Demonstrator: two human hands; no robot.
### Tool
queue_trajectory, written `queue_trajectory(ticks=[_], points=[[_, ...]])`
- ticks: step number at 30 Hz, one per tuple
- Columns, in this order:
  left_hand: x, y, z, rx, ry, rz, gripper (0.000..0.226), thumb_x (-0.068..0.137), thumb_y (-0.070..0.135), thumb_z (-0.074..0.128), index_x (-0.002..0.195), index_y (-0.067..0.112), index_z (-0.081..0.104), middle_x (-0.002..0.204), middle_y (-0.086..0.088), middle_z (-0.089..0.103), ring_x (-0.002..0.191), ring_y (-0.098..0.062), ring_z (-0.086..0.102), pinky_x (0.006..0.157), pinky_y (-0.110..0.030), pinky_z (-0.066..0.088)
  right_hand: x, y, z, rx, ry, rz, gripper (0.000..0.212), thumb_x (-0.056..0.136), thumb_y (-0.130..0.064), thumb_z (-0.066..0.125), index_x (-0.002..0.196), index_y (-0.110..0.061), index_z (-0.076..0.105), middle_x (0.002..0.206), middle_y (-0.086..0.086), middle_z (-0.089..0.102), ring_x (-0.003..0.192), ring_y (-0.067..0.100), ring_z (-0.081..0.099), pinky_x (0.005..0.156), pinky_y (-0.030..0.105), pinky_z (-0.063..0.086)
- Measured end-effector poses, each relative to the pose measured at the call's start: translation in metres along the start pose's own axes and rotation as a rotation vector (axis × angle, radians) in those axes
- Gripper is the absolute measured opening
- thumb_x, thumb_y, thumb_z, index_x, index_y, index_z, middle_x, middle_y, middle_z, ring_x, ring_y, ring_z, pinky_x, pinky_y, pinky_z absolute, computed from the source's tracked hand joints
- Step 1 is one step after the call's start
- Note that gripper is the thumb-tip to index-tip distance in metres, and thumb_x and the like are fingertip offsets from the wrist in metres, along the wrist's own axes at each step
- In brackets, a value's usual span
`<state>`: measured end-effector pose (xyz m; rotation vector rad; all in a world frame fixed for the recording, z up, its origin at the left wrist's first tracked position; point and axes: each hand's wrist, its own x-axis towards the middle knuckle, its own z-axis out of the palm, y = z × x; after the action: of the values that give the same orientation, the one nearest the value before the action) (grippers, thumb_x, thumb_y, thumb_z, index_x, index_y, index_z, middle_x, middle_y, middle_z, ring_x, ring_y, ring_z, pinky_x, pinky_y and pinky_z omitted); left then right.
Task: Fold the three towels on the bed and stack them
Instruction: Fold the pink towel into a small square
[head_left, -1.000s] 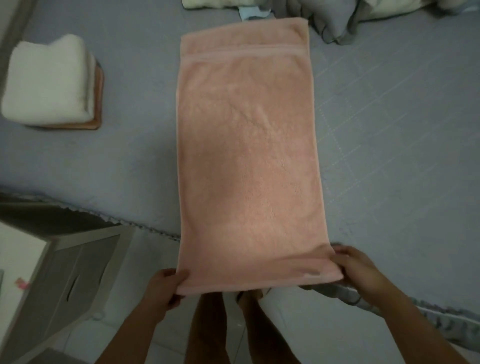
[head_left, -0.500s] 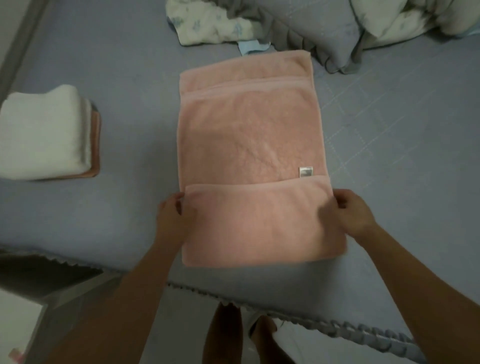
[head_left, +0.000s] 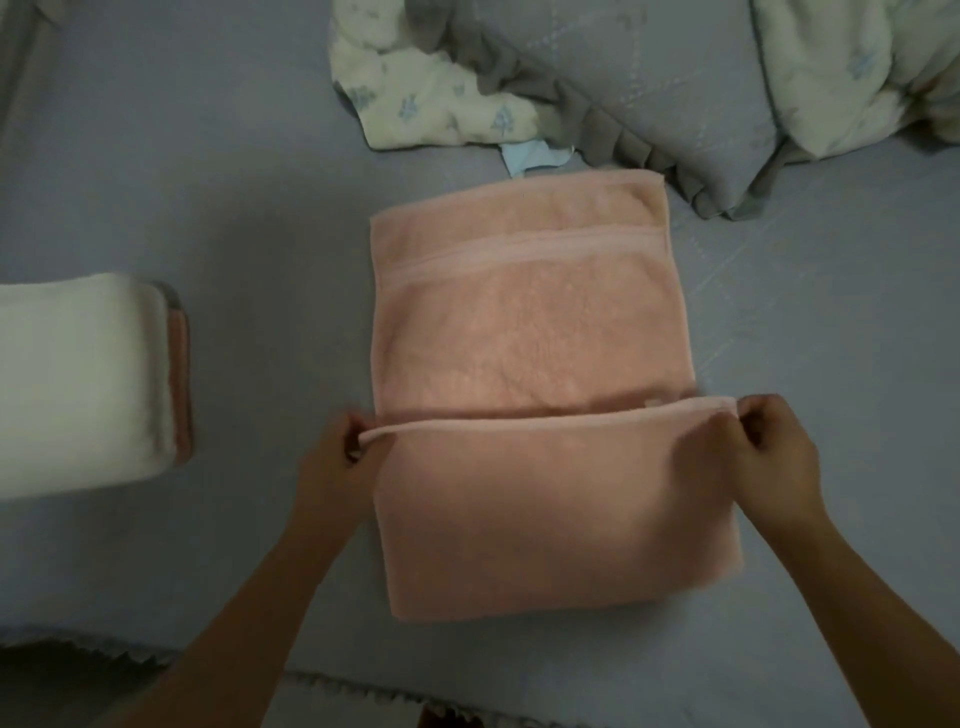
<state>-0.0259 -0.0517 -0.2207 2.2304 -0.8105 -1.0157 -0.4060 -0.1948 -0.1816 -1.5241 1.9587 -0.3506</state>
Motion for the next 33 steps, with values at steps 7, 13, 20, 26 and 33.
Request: queue_trajectory(ticks=[7, 13, 20, 26, 33], points=[[0.141, 0.088, -0.020, -0.340, 0.134, 0.039, 0.017, 0.080, 0.040, 0.062, 0.085, 0.025, 0.056, 0.072, 0.007, 0.053, 0.063, -0.004, 0.048, 0.058, -0.027, 0.041, 0.135, -0.111, 0.027, 0.170, 0.154, -0.075, 0.015, 0.082, -0.036, 0.058, 0.088, -0.023, 0.058, 0.082, -0.003, 0.061, 0.077, 0.008, 0.055, 0.073, 0.027, 0.044], [0.212, 0.083, 0.000, -0.189, 0.076, -0.145, 0.049, 0.083, 0.034, 0.065, 0.125, 0.010, 0.054, 0.122, -0.020, 0.063, 0.110, -0.036, 0.064, 0.094, -0.054, 0.053, 0.180, -0.107, 0.073, -0.068, -0.042, 0.140, 0.049, 0.082, -0.031, 0.064, 0.126, -0.011, 0.054, 0.124, 0.014, 0.061, 0.114, 0.030, 0.059, 0.088, 0.031, 0.044], [0.112, 0.018, 0.017, -0.216, 0.090, -0.152, 0.027, 0.083, 0.045, 0.070, 0.085, 0.021, 0.058, 0.075, 0.003, 0.060, 0.063, -0.005, 0.055, 0.059, -0.020, 0.046, 0.081, -0.013, 0.068, 0.054, -0.038, 0.217, 0.046, 0.082, -0.052, 0.059, 0.115, -0.020, 0.061, 0.105, 0.003, 0.068, 0.100, 0.025, 0.063, 0.081, 0.033, 0.044], [0.031, -0.019, 0.026, -0.243, -0.058, -0.079, 0.027, 0.075, 0.045, 0.068, 0.073, 0.023, 0.052, 0.066, 0.009, 0.050, 0.061, -0.007, 0.046, 0.058, -0.021, 0.039, -0.001, 0.043, 0.046, 0.147, -0.072, 0.204, 0.031, 0.087, -0.028, 0.069, 0.110, -0.035, 0.049, 0.105, -0.002, 0.064, 0.094, 0.018, 0.063, 0.078, 0.035, 0.049], [-0.029, -0.052, 0.036, -0.103, -0.042, -0.184, 0.023, 0.077, 0.036, 0.077, 0.077, 0.030, 0.054, 0.068, 0.009, 0.053, 0.061, -0.002, 0.048, 0.057, -0.017, 0.039, -0.022, 0.057, 0.037, 0.165, -0.074, 0.140, 0.016, 0.089, -0.034, 0.068, 0.097, -0.029, 0.054, 0.092, -0.008, 0.066, 0.084, 0.010, 0.064, 0.068, 0.029, 0.047]])
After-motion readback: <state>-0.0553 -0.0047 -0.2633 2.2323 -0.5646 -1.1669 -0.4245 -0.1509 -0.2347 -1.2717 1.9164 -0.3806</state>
